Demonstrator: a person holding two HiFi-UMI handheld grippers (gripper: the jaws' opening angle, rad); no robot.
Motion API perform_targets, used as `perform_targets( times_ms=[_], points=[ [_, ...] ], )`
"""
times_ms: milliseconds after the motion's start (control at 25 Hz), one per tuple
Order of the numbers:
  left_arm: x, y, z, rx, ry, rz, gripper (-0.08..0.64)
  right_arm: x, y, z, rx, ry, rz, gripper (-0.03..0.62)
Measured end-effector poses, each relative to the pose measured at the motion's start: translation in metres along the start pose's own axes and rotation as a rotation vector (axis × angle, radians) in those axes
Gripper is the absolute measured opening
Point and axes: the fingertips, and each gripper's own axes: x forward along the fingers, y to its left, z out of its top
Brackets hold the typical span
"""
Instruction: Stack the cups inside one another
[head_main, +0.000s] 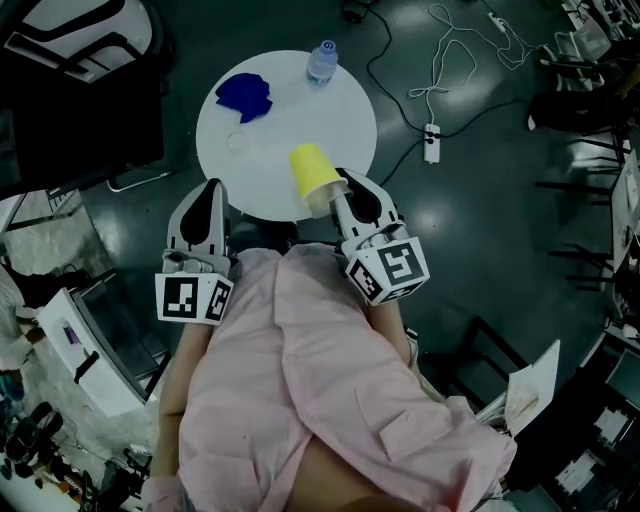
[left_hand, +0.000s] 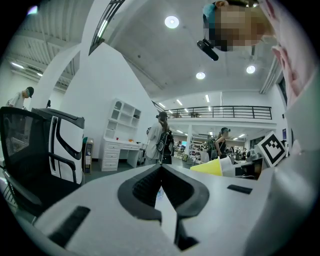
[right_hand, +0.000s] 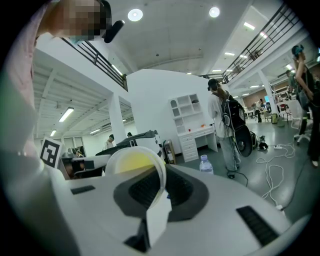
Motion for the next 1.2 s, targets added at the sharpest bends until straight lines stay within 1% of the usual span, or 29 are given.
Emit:
perform_targets(
  times_ms=[1200],
  points=[
    [0.006,-0.004,0.0,-0.005,0.001,0.007,0.009,-0.004,-0.012,0.003,0.009,-0.008,-0.017,0.04]
  ],
)
